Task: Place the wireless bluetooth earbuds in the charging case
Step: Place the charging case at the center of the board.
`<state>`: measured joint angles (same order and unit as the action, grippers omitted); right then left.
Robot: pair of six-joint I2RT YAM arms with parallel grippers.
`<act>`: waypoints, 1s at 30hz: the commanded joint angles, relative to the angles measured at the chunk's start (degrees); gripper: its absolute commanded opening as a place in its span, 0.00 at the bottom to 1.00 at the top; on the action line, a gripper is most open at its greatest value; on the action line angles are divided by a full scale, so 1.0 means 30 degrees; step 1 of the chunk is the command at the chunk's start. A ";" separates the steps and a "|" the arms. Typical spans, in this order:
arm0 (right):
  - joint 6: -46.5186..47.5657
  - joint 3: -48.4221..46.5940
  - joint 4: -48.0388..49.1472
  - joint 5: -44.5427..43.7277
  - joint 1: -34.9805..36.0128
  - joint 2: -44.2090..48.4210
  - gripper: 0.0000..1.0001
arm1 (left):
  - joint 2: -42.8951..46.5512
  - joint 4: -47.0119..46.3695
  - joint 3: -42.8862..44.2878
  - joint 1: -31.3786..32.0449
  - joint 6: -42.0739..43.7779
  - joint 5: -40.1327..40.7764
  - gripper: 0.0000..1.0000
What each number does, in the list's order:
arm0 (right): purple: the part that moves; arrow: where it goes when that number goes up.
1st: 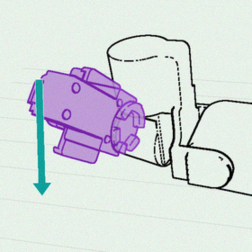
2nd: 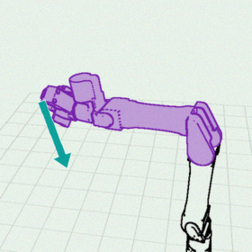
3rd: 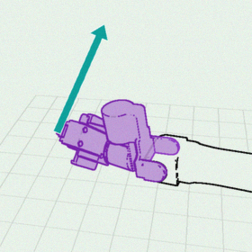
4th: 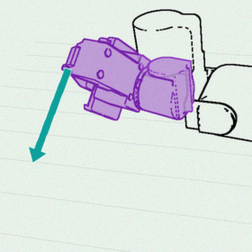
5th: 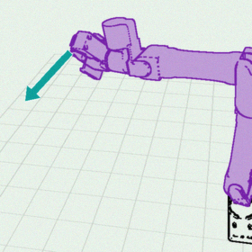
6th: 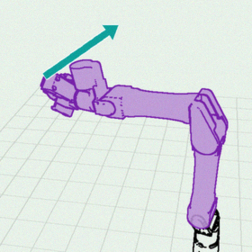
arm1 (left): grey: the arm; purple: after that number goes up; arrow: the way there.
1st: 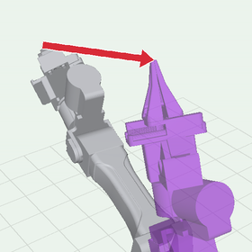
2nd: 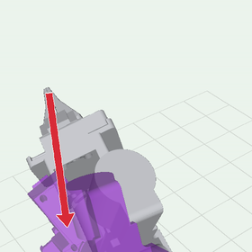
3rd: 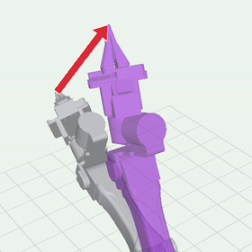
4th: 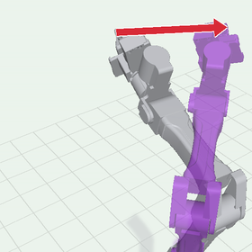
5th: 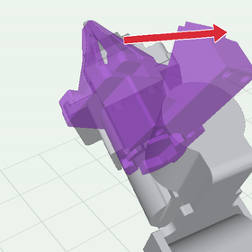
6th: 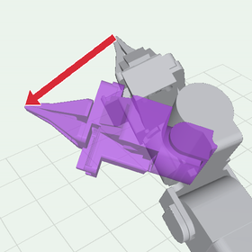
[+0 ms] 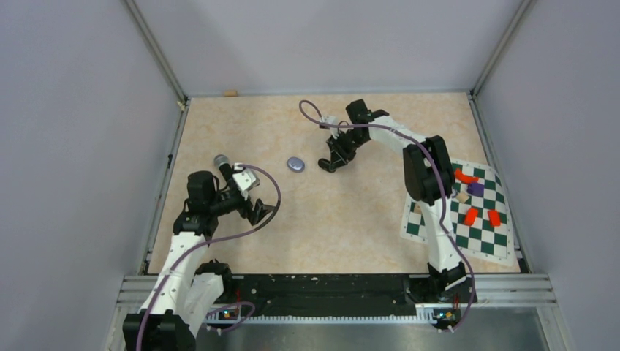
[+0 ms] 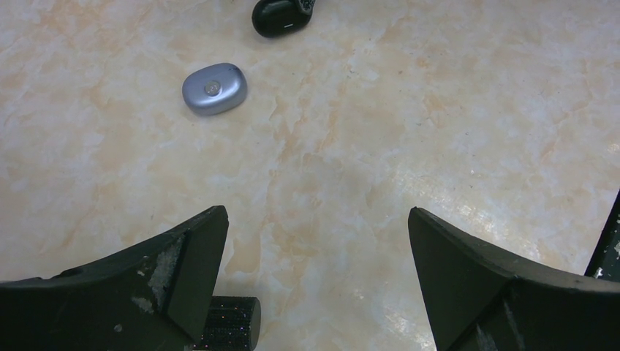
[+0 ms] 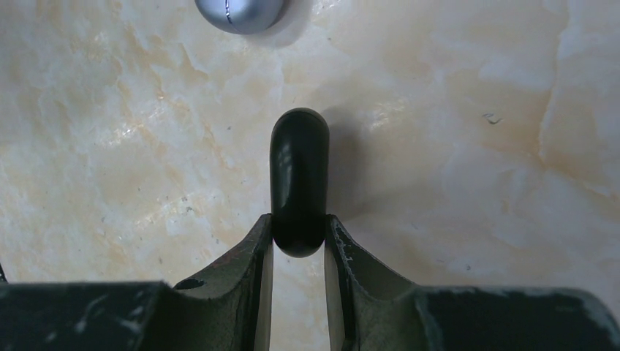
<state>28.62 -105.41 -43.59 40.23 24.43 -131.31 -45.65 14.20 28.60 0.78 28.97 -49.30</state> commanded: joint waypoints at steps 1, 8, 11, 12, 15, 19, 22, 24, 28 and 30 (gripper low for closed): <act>0.0228 0.0614 0.1062 -0.2723 -0.0186 0.0321 0.28 | 0.0043 -0.0291 0.0354 -0.0141 0.0290 -0.0677 0.99; 0.0277 0.0708 0.1201 -0.2925 -0.0185 0.0380 0.34 | 0.0147 -0.0096 0.0396 -0.0700 0.0448 -0.0782 0.99; 0.0364 0.0754 0.1238 -0.2945 -0.0198 0.0568 0.35 | 0.0131 -0.0147 0.0384 -0.0756 0.0443 -0.0749 0.99; 0.0351 0.0794 0.1261 -0.2946 -0.0187 0.0597 0.35 | 0.0112 -0.0112 0.0393 -0.0764 0.0438 -0.0792 0.99; 0.0335 0.0968 0.1304 -0.2910 -0.0196 0.0840 0.35 | 0.0169 -0.0082 0.0441 -0.0803 0.0337 -0.0869 0.99; 0.0040 0.1403 0.2040 -0.2790 -0.0184 0.1088 0.35 | 0.0149 -0.0013 0.0486 -0.0841 0.0362 -0.0925 0.99; -0.0388 0.1611 0.2373 -0.2525 -0.0180 0.1247 0.35 | 0.0154 -0.0122 0.0487 -0.0830 0.0249 -0.0935 0.99; -0.0693 0.2040 0.3238 -0.2399 -0.0195 0.1539 0.35 | -0.0017 -0.0096 0.0485 -0.0820 0.0309 -0.1059 0.99; -0.1081 0.2305 0.3912 -0.2675 -0.0180 0.2056 0.36 | -0.0073 0.0027 0.0544 -0.0850 0.0436 -0.1092 0.99; -0.1219 0.2619 0.4407 -0.2729 -0.0197 0.2390 0.36 | -0.0024 0.0014 0.0494 -0.0870 0.0449 -0.1157 0.99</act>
<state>26.33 -99.11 -34.50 34.00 24.21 -128.31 -45.65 14.92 28.60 -1.41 29.61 -50.78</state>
